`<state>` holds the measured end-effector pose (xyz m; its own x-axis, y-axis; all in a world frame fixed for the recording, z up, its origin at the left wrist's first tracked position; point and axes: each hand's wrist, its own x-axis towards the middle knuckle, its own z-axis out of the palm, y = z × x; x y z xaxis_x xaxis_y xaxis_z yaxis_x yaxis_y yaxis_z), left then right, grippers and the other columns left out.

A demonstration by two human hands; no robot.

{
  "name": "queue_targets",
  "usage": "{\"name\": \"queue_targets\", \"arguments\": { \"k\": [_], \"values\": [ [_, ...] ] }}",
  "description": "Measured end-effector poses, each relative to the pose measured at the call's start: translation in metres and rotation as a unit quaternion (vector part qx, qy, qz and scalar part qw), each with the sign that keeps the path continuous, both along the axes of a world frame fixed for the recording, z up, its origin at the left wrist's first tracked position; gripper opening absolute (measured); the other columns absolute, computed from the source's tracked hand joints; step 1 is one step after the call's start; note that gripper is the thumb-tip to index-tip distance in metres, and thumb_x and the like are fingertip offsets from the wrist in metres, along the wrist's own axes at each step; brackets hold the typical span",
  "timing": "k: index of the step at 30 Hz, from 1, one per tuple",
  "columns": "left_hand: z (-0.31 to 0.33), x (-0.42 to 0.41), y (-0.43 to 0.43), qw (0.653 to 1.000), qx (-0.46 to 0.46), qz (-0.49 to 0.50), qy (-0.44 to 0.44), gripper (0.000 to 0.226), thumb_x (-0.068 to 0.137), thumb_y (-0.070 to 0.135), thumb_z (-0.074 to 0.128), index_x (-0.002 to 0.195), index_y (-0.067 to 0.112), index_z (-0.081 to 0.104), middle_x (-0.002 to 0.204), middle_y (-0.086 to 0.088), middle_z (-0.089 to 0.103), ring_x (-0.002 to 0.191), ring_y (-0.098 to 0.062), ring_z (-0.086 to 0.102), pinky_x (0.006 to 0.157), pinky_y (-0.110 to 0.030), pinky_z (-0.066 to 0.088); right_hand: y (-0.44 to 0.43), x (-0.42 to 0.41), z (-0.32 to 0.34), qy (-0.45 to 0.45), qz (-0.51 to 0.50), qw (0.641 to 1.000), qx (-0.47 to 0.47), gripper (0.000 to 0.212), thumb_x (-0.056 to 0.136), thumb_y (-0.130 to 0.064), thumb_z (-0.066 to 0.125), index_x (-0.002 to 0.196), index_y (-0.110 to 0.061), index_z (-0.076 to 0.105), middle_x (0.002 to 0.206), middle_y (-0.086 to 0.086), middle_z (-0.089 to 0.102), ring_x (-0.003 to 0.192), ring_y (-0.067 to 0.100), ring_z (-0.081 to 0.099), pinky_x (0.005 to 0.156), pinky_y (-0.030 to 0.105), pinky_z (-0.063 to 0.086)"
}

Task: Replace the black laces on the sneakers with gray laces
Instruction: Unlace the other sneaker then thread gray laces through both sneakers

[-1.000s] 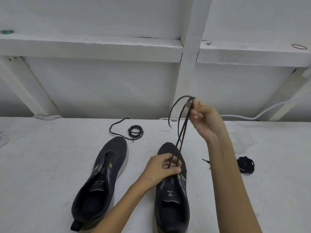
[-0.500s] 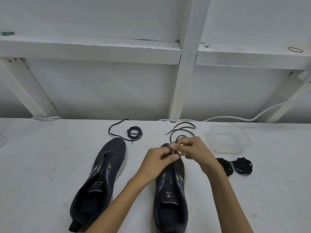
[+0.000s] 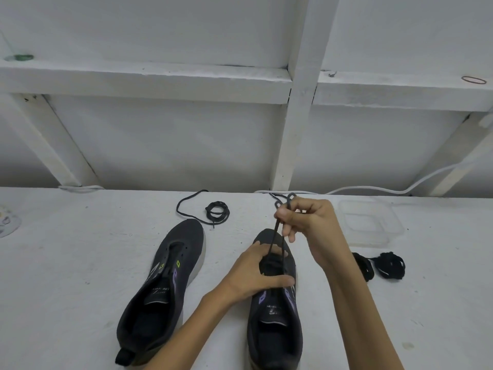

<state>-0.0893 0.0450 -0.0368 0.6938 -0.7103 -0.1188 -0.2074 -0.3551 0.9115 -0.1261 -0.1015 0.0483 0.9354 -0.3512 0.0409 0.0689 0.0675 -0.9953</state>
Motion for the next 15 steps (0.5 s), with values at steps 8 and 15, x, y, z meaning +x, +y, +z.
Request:
{"name": "queue_targets", "arguments": {
  "k": [8,15],
  "values": [
    [0.015,-0.011,-0.001,0.991,-0.131,0.008,0.033,0.032,0.075,0.028,0.081,0.087,0.044,0.056,0.112,0.009,0.068,0.108,-0.01,0.062,0.093,-0.023,0.049,0.005,-0.01,-0.004,0.023,0.003,0.999,0.035,0.016,0.089,-0.012,0.068,0.08,-0.001,0.058,0.067,0.013,0.055,0.055,0.026,0.05,0.052,0.03,0.042],
    [0.035,-0.015,0.016,0.977,-0.201,0.07,0.016,0.025,0.081,0.033,0.074,0.105,0.026,0.075,0.094,-0.003,0.059,0.097,-0.013,0.061,0.092,-0.017,0.044,-0.002,-0.033,-0.018,0.051,-0.139,0.984,-0.103,0.042,0.073,0.008,0.066,0.103,-0.02,0.061,0.089,0.005,0.06,0.055,0.015,0.049,0.049,0.023,0.043]
  ]
}}
